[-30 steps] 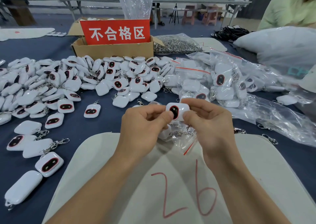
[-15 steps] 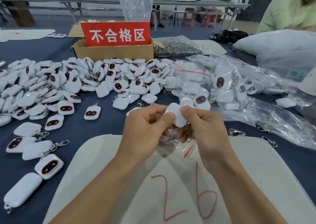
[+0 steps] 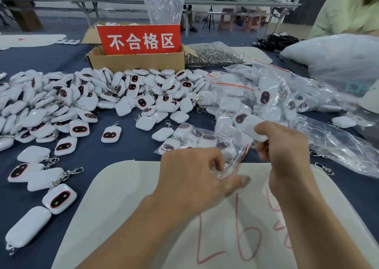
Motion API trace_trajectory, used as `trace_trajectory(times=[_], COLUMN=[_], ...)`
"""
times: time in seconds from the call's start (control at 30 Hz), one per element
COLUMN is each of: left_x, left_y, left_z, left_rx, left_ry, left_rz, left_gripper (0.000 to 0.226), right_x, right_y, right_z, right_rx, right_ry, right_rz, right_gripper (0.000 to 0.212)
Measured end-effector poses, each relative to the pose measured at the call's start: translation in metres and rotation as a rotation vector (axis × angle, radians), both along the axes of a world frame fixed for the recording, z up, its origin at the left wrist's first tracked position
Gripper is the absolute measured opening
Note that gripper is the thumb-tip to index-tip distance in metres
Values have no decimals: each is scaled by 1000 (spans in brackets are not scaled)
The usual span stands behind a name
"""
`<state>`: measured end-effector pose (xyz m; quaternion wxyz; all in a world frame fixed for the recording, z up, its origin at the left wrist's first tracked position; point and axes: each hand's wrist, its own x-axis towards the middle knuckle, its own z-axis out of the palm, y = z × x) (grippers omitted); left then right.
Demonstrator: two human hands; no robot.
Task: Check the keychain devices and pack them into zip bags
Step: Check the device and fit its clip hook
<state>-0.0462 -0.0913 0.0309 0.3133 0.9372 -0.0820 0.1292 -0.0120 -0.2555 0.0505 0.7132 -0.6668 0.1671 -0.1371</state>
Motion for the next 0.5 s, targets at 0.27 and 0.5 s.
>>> trace_trajectory(times=[0.27,0.5], left_x=[3,4], left_y=[-6,-6], left_z=[-5,-12], left_rx=[50,-383], left_ry=[-22,-268], left_rz=[48,46], left_gripper=[24,22], right_x=[-3,-4], right_y=[5,18], right_z=[7,-12], right_rx=[-161,-475], right_ry=[75,70], right_rz=[26,416], right_gripper=[31,18])
